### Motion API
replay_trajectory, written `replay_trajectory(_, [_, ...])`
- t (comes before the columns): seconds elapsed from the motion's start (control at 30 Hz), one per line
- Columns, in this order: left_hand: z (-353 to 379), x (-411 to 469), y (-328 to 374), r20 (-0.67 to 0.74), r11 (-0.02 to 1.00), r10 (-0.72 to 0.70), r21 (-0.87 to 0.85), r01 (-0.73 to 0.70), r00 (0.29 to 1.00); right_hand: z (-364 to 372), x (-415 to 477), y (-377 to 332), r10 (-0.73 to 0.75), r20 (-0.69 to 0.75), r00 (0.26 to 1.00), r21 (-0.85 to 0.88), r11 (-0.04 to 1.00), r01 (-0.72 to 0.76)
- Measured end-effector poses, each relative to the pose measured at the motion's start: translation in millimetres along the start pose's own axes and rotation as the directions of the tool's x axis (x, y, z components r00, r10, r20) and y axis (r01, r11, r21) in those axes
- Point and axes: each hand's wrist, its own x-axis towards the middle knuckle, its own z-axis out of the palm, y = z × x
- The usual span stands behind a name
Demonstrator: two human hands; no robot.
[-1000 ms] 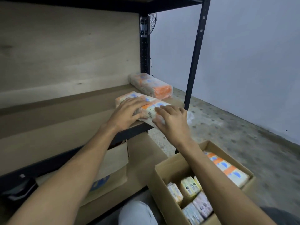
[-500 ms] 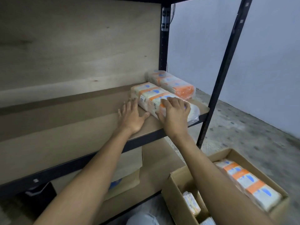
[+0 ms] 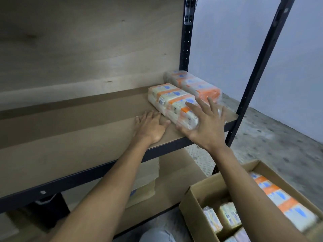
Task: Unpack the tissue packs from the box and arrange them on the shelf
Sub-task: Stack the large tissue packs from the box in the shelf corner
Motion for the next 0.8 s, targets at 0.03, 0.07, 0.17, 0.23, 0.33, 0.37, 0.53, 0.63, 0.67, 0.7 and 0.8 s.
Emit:
replay_trajectory(0.03, [-0.1, 0.2, 0.3, -0.001, 1.000, -0.002, -0.001, 0.002, 1.000, 1.3, 0.5, 1.2, -0.002, -0.002, 1.000, 0.003, 1.000, 0.002])
replay_trajectory(0.07, [-0.1, 0.2, 0.4, -0.004, 1.000, -0.001, 0.000, 0.001, 1.000, 2.6, 1.2, 2.0, -0.005, -0.007, 1.000, 0.007, 1.000, 0.005])
replay_trajectory(0.17, [0.1, 0.1, 1.1, -0.014, 1.000, 0.001, 0.001, -0.001, 1.000, 7.2, 3.2, 3.1, -0.025, -0.010, 1.000, 0.040, 0.999, 0.025])
replay_trajectory(0.23, [0.4, 0.3, 1.4, -0.015, 1.000, -0.001, -0.004, 0.001, 1.000, 10.3, 4.3, 2.7, -0.037, -0.015, 0.999, 0.076, 0.996, 0.038])
replay_trajectory(0.33, [0.3, -0.6, 2.1, -0.029, 1.000, 0.004, -0.005, -0.004, 1.000, 13.2, 5.2, 0.1, -0.043, -0.048, 0.998, 0.122, 0.991, 0.049])
replay_trajectory(0.37, [0.1, -0.5, 2.2, -0.037, 1.000, 0.006, -0.005, -0.007, 0.999, 14.0, 5.8, -0.4, -0.047, -0.065, 0.997, 0.132, 0.990, 0.056])
replay_trajectory(0.53, [1.8, 1.4, 0.8, -0.053, 1.000, 0.013, -0.018, -0.014, 0.998, 18.3, 9.9, 2.7, -0.060, -0.114, 0.992, 0.168, 0.983, 0.078])
replay_trajectory(0.63, [2.4, 2.5, 0.6, -0.049, 1.000, 0.007, -0.018, -0.008, 0.999, 18.3, 12.7, 3.8, -0.056, -0.169, 0.984, 0.183, 0.979, 0.087])
replay_trajectory(0.67, [2.3, 2.7, 0.8, -0.050, 1.000, 0.007, -0.017, -0.008, 0.999, 17.5, 14.4, 3.5, -0.054, -0.190, 0.980, 0.186, 0.978, 0.089])
replay_trajectory(0.7, [2.3, 2.9, 1.0, -0.050, 1.000, 0.007, -0.017, -0.008, 0.999, 16.7, 16.6, 3.2, -0.053, -0.211, 0.976, 0.190, 0.977, 0.094])
replay_trajectory(0.8, [2.3, 2.6, 0.5, -0.039, 1.000, 0.006, -0.025, -0.007, 0.999, 13.3, 23.7, 1.9, -0.049, -0.261, 0.964, 0.209, 0.972, 0.106])
